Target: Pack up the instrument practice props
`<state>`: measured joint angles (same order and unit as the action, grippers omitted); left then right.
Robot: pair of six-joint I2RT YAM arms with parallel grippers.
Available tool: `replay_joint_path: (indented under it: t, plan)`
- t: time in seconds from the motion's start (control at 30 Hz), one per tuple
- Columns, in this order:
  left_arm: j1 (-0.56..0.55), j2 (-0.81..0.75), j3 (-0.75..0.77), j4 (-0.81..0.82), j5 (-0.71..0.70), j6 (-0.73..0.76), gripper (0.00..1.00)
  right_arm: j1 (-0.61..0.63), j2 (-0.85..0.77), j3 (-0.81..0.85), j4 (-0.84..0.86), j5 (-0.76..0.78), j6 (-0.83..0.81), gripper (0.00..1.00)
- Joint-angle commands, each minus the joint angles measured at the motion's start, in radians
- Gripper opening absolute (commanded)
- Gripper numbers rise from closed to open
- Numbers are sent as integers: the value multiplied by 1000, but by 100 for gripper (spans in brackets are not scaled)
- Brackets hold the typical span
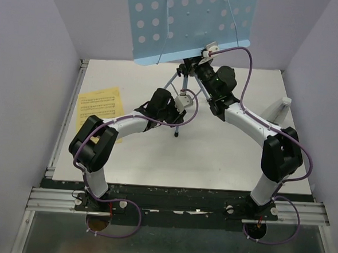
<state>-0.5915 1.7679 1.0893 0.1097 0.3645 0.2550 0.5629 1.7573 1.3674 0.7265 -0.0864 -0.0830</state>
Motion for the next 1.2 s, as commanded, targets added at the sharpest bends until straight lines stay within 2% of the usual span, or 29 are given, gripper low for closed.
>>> replay_joint_path:
  t: [0.0, 0.1, 0.17, 0.27, 0.47, 0.6, 0.7, 0.77, 0.87, 1.0, 1.17]
  plan:
    - [1, -31, 44, 16, 144, 90, 27, 17, -53, -19, -35, -36, -122, 0]
    - [2, -103, 55, -85, 247, 173, 6, 18, -59, -25, -22, -91, -201, 0]
    - [10, -154, 63, -149, 304, 181, 0, 18, -61, -7, -22, -90, -227, 0]
    - [13, -218, 92, -200, 365, 145, 0, 19, -64, 85, -91, -55, -206, 0]
    - [15, -326, 126, -232, 439, 38, 0, 20, -35, 344, -379, 80, -98, 0]
    - [15, -399, 139, -309, 474, 76, 0, 22, -18, 485, -583, 166, -6, 0]
    - [15, -462, 136, -381, 505, 110, 0, 22, -19, 518, -711, 229, 80, 0]
    - [13, -493, 118, -406, 514, 90, 0, 22, -27, 501, -725, 228, 121, 0]
    - [15, -521, 60, -383, 544, -12, 0, 25, -25, 492, -800, 244, 149, 0]
    - [13, -562, -69, -253, 596, -181, 0, 23, -13, 499, -887, 247, 166, 0]
    - [12, -584, -270, 97, 619, -500, 0, 26, -4, 475, -980, 238, 184, 0]
